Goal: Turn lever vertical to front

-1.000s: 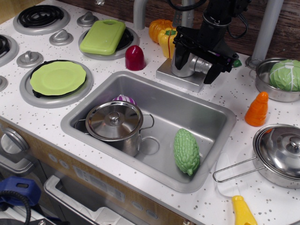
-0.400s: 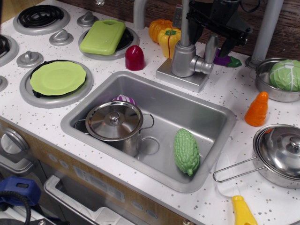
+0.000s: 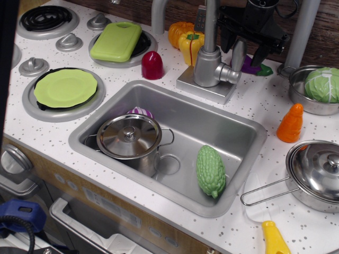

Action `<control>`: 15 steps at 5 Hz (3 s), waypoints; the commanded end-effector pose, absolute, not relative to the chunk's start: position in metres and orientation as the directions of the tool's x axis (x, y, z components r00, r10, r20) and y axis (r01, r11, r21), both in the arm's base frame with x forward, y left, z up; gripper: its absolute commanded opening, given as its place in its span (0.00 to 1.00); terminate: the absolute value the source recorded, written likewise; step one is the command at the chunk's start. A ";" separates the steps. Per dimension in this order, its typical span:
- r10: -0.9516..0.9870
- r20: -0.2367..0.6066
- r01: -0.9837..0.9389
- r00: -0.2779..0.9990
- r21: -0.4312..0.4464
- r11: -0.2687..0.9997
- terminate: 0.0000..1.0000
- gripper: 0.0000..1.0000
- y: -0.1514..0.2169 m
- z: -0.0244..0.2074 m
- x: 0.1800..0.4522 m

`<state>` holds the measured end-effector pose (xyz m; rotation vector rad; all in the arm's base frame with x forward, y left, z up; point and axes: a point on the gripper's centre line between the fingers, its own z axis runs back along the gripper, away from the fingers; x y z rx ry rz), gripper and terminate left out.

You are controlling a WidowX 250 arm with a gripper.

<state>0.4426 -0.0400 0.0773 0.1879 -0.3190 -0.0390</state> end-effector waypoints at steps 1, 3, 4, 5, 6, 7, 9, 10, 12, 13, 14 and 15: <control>-0.048 0.368 -0.021 0.929 0.180 0.983 0.00 0.00 -0.047 0.104 0.450; 0.065 0.315 -0.106 0.947 0.113 0.988 0.00 0.00 -0.051 0.099 0.423; 0.110 0.290 -0.136 0.951 0.072 0.988 0.00 0.00 -0.048 0.087 0.407; 0.133 0.283 -0.160 0.950 0.077 0.984 0.00 0.00 -0.050 0.078 0.395; 0.148 0.272 -0.167 0.951 0.049 0.985 0.00 0.00 -0.053 0.066 0.387; 0.157 0.270 -0.173 0.950 0.035 0.984 0.00 0.00 -0.057 0.053 0.383; 0.159 0.268 -0.170 0.950 0.016 0.985 0.00 0.00 -0.057 0.041 0.384; 0.150 0.265 -0.162 0.952 0.021 0.987 0.00 0.00 -0.055 0.041 0.386; 0.117 0.195 -0.130 0.974 0.055 0.990 0.00 1.00 -0.051 0.057 0.385; 0.086 0.130 -0.101 0.988 0.119 0.988 0.00 1.00 -0.051 0.070 0.378; 0.063 0.091 -0.076 0.994 0.144 0.987 0.00 1.00 -0.050 0.077 0.372; 0.049 0.072 -0.060 0.996 0.161 0.985 1.00 1.00 -0.050 0.078 0.370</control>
